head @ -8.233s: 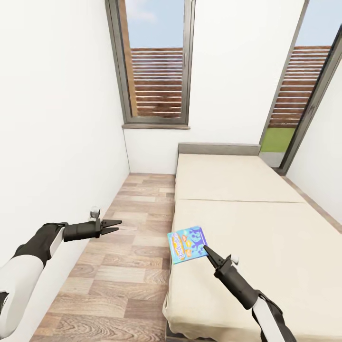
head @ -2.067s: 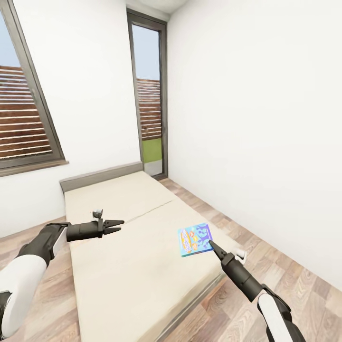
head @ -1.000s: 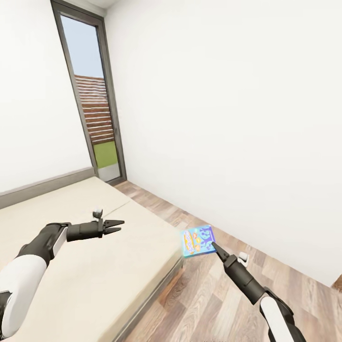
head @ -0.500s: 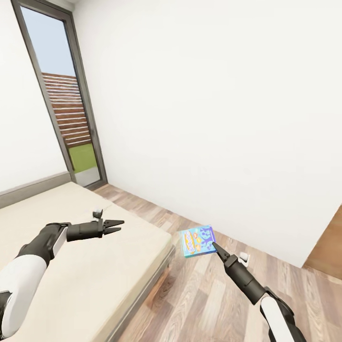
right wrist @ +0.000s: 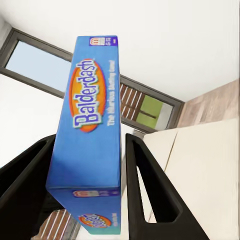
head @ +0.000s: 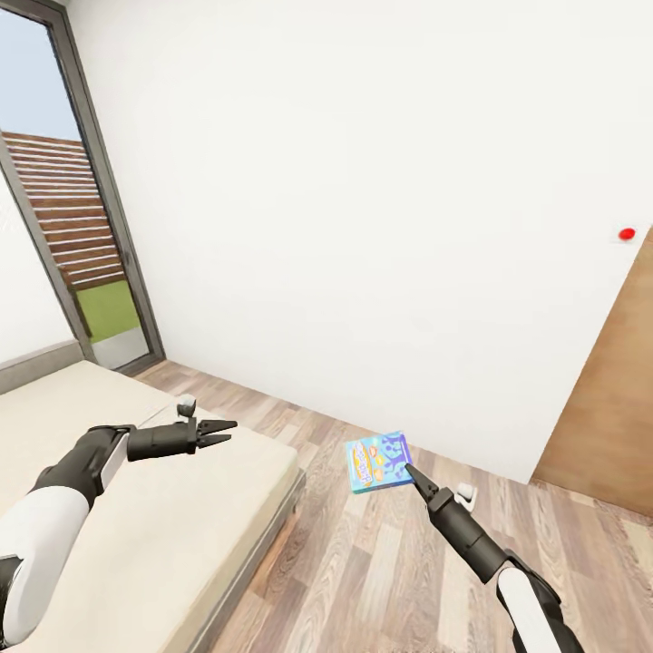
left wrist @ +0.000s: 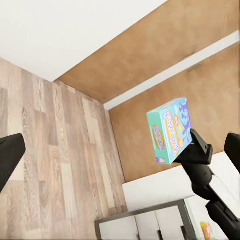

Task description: Put all the toys in the child's room - the three board games (two on the bed and one on the table), the two jigsaw puzzles on the table, and the tennis ball on the table - inside the toy box on the table in the child's room.

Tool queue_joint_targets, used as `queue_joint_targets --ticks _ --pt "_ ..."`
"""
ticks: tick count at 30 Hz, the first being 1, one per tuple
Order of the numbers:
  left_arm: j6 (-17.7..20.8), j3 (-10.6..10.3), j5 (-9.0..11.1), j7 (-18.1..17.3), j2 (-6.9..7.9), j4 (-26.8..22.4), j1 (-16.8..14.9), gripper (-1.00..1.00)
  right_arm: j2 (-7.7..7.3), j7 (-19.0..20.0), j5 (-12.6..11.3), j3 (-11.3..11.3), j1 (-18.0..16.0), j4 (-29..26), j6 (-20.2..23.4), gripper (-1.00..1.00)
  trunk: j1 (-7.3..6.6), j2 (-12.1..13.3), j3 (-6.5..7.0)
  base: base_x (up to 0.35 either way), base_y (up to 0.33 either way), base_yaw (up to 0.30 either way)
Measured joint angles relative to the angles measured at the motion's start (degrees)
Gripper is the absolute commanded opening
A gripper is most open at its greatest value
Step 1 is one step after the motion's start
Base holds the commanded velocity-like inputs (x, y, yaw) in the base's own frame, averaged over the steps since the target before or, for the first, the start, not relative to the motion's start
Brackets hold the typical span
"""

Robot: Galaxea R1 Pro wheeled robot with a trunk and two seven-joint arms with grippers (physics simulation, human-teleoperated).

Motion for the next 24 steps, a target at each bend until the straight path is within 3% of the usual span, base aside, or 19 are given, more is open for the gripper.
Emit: queue_joint_targets --ticks 18,24 --pt "0.0 0.0 0.0 0.0 0.01 0.0 0.0 1.0 0.02 0.0 0.0 0.0 0.0 0.2 0.0 -1.0 0.0 0.0 0.0 0.0 0.0 -0.271" --pt "0.0 0.0 0.0 0.0 0.01 -0.1 0.0 1.0 0.03 -0.2 -0.2 0.0 0.0 0.2 0.0 -1.0 0.0 0.0 0.0 0.0 0.0 -0.106"
